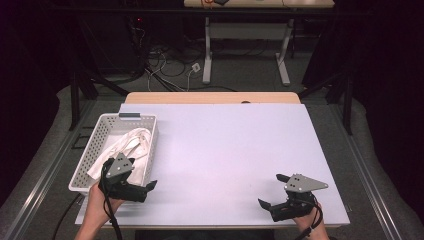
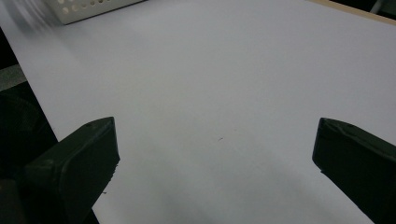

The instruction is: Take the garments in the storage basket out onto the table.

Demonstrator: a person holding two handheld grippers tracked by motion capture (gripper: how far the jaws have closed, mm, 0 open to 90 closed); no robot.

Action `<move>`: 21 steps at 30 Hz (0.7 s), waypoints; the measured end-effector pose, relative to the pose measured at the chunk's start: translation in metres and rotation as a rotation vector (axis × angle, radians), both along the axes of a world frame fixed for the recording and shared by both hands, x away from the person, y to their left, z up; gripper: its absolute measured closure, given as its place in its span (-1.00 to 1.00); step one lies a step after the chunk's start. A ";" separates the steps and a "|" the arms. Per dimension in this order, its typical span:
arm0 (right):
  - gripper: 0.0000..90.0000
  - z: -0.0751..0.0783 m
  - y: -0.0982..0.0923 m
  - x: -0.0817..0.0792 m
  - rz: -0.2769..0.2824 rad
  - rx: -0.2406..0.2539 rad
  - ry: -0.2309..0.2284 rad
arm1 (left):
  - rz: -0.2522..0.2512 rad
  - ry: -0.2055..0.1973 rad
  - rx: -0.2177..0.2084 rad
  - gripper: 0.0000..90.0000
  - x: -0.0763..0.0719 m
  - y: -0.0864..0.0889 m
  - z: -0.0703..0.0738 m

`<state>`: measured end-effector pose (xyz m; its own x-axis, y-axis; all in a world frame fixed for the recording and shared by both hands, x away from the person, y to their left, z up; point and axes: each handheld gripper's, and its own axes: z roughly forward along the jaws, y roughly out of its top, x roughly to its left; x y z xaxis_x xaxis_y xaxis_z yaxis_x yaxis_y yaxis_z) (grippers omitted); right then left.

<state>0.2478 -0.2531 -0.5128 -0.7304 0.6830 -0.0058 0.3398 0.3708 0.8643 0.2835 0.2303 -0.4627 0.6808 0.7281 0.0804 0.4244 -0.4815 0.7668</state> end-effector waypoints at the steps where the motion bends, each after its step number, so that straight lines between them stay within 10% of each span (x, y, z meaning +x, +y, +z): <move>1: -1.00 0.000 0.000 0.000 -0.002 0.001 0.001 | 0.005 0.002 -0.003 -1.00 0.002 0.000 0.001; 21: -0.99 -0.002 0.001 0.000 -0.007 0.001 0.014 | 0.033 0.051 0.038 -1.00 0.045 0.012 0.010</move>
